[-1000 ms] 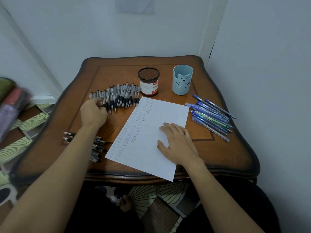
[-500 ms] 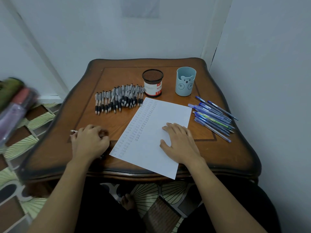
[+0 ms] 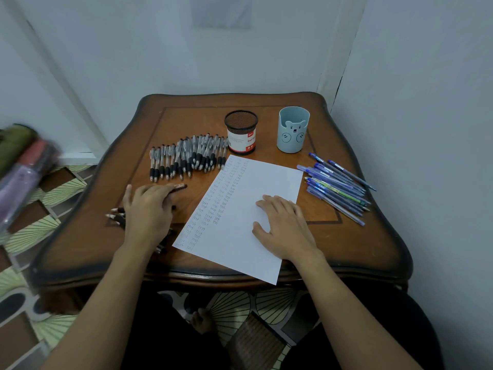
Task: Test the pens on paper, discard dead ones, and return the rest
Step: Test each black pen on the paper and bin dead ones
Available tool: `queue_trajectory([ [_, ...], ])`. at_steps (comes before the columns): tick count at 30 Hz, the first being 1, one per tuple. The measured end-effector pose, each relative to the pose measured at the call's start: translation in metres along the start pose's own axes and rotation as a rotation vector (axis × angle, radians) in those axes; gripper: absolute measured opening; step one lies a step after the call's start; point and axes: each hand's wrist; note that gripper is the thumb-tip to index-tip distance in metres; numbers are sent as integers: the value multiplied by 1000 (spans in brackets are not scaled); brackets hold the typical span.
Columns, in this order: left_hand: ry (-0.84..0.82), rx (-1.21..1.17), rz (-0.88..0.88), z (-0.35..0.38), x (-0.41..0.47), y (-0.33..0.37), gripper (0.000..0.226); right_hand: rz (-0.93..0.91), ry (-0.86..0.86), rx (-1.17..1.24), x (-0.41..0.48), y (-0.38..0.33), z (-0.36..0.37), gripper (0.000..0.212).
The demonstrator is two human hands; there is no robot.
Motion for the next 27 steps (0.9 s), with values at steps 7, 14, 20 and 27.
queue_trajectory([
  [7,-39,-153,97,11,5,30,51,-2,7,-5,-1,0,0,54],
  [14,-59,-226,114,17,6,55,47,2,13,0,0,0,1,53],
  [20,-73,-408,137,28,9,57,40,2,4,0,-1,0,0,55],
  [27,-93,-664,59,45,7,59,30,-1,7,0,-1,-1,0,58],
])
Point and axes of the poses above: each hand's wrist, its own x-axis towards the middle knuckle, its own z-axis out of the palm, y = z × x, and after that the axes turned 11 degrees about -x, right-handed
